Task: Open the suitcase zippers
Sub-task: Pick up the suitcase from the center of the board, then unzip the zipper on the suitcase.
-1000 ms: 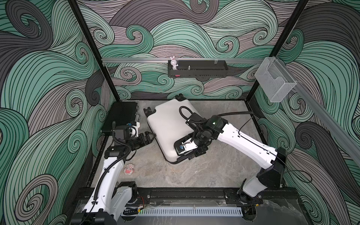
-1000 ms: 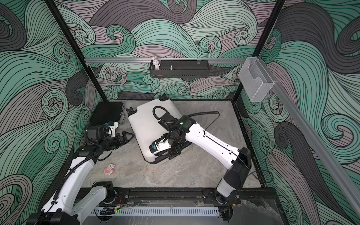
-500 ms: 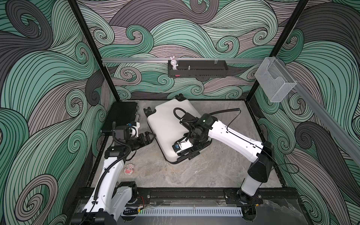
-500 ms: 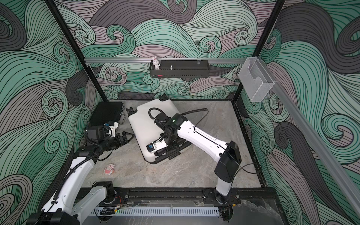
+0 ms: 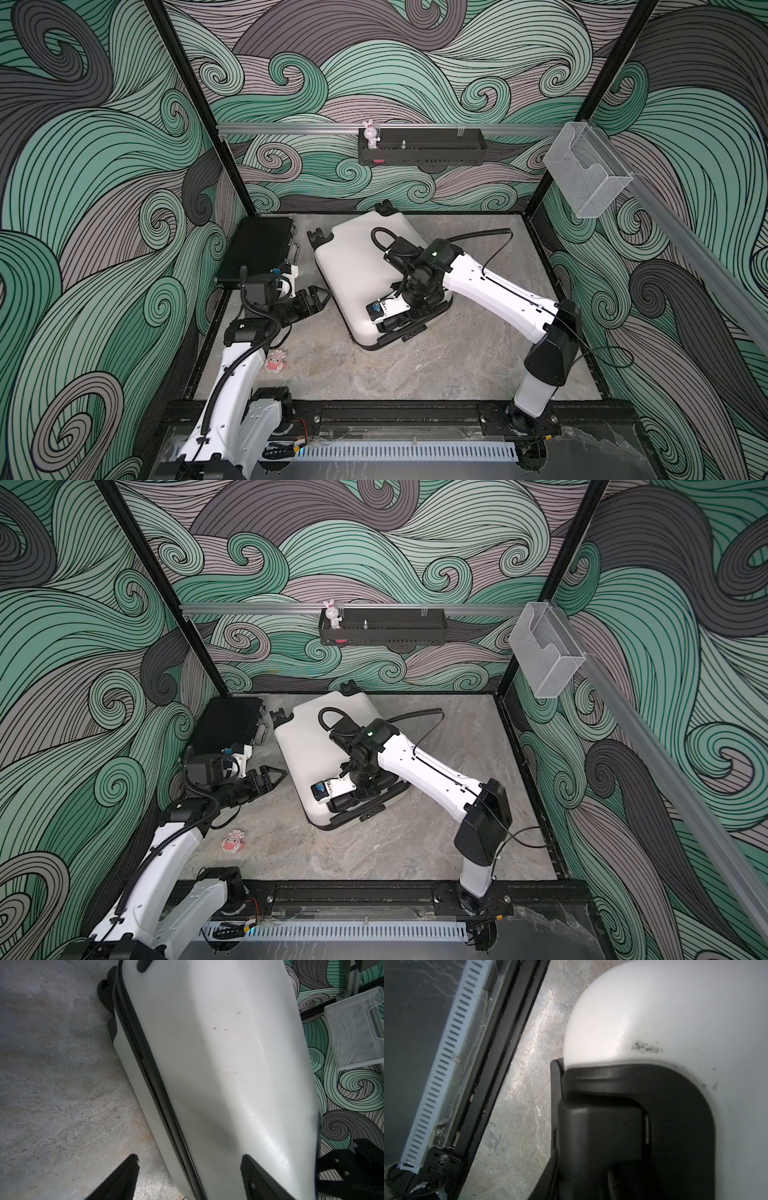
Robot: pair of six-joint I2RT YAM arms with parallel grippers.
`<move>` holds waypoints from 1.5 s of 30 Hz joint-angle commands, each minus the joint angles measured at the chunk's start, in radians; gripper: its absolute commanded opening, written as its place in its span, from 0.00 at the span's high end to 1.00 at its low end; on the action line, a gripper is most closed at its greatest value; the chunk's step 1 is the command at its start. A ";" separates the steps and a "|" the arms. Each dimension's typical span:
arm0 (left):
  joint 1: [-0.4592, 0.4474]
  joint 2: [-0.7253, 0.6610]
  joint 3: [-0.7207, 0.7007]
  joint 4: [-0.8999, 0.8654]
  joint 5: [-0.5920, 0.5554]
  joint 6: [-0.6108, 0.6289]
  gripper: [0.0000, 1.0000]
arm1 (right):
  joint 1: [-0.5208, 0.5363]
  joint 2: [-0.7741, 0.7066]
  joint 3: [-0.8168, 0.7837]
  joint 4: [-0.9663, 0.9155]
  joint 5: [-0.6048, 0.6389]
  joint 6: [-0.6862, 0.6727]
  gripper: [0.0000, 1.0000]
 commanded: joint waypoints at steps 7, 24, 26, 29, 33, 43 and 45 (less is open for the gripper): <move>-0.170 -0.202 -0.116 0.304 -0.071 -0.013 0.23 | -0.195 -0.177 -0.100 0.010 -0.338 0.211 1.00; -0.417 -0.160 -0.332 0.650 -0.209 0.178 0.45 | -0.239 -0.308 -0.231 0.065 -0.143 0.221 1.00; -0.428 -0.157 -0.340 0.646 -0.232 0.198 0.45 | -0.200 -0.302 -0.243 0.045 -0.069 0.213 1.00; -0.439 -0.161 -0.344 0.618 -0.277 0.211 0.45 | -0.156 -0.295 -0.259 0.014 0.007 0.220 1.00; -0.443 -0.179 -0.360 0.601 -0.293 0.217 0.44 | -0.126 -0.306 -0.297 0.006 0.082 0.226 1.00; -0.452 -0.205 -0.335 0.495 -0.338 0.261 0.44 | -0.103 -0.362 -0.311 -0.027 0.237 0.289 0.51; -0.453 -0.212 -0.344 0.510 -0.339 0.259 0.43 | -0.104 -0.392 -0.321 -0.031 0.253 0.301 0.50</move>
